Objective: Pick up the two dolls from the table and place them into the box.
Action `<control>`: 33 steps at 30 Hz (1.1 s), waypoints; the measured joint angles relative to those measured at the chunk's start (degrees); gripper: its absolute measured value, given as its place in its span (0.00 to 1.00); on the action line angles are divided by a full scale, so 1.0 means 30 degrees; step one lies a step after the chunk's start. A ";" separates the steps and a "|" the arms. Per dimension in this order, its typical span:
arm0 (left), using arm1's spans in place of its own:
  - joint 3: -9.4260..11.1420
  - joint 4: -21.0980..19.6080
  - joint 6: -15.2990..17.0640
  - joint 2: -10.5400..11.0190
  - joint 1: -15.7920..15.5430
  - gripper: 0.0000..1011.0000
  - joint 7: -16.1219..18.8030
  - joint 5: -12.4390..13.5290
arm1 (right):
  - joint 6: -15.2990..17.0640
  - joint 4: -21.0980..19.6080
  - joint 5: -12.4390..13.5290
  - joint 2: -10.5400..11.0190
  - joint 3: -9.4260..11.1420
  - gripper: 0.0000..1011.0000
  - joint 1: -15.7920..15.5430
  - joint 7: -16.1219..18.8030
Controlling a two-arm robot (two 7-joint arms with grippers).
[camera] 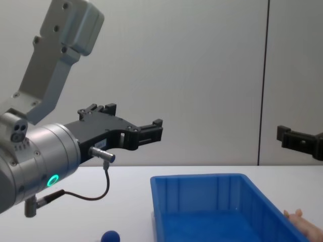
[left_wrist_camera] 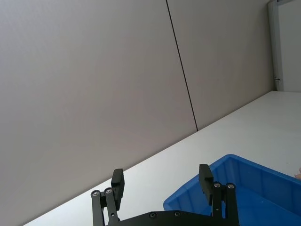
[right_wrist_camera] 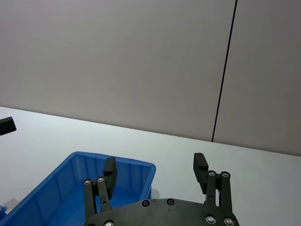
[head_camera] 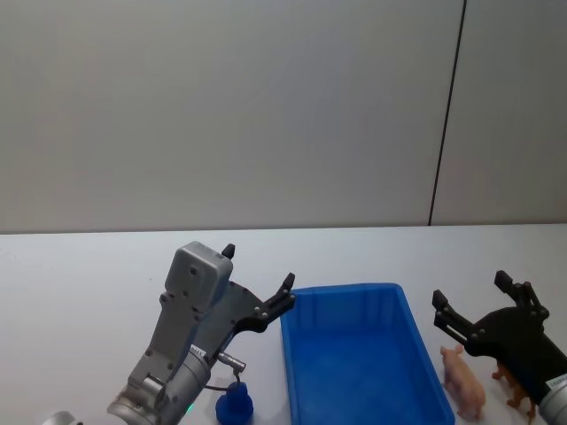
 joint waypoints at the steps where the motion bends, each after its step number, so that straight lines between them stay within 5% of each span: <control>1: 0.0001 0.0001 0.0000 -0.0001 0.0000 0.99 0.0000 0.0000 | 0.0000 0.0000 0.0000 0.0000 0.0000 0.99 0.0000 -0.0001; 14: 0.0001 0.0001 0.0000 0.0000 0.0000 0.99 0.0000 0.0001 | 0.0238 -0.0123 0.0223 0.0120 0.0197 0.99 -0.0195 -0.0364; 33: 0.0000 0.0000 -0.0001 0.0000 0.0000 0.99 0.0000 0.0000 | 0.1971 0.0095 0.0793 0.0711 0.0955 0.99 -0.0788 -0.1872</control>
